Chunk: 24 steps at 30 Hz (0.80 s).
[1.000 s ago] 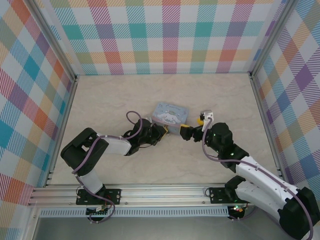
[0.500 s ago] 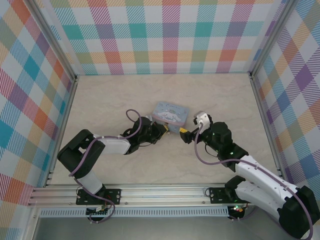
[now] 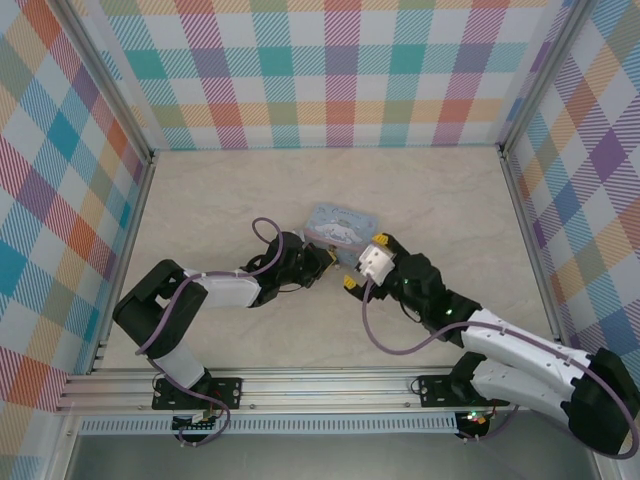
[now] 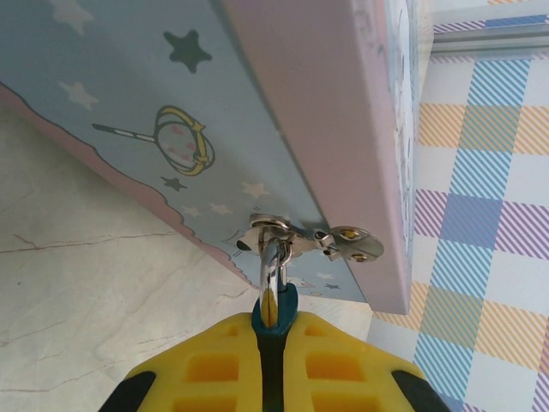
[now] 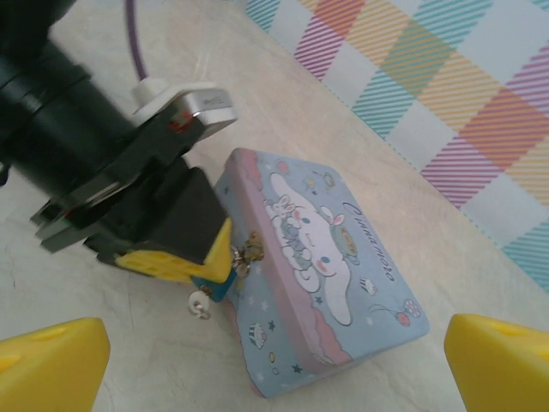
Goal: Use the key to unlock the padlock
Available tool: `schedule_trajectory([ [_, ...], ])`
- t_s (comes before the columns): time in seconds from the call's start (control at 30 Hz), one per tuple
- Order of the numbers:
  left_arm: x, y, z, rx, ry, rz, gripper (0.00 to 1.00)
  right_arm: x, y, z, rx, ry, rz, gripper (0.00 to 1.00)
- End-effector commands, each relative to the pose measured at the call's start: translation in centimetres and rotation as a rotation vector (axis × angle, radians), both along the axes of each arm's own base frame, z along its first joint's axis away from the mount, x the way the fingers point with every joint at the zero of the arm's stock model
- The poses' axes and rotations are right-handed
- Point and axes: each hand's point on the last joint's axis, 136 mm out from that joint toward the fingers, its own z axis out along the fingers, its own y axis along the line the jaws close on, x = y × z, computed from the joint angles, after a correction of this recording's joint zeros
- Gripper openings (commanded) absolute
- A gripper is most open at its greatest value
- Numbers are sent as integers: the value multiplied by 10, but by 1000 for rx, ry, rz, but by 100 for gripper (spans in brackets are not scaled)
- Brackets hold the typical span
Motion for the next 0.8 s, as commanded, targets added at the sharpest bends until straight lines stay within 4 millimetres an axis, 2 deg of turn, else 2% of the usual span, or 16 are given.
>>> schedule_trajectory([
  [0.0,8,-6,33,-38,-71,3,0,1,4,-1,-112,-158,-8,100],
  [0.07,9,-5,33,-36,-70,7,0,-3,8,-8,-166,-197,2,99],
  [0.23,10,-6,37,-42,-69,11,0,-9,7,-25,-255,-246,-5,91],
  [0.47,10,-6,38,-51,-61,19,0,-10,5,-56,-334,-235,-11,76],
  [0.6,10,-7,41,-63,-57,20,0,-7,11,-59,-322,-253,-13,65],
  [0.77,10,-8,44,-66,-53,23,0,-4,23,-60,-304,-297,8,61],
])
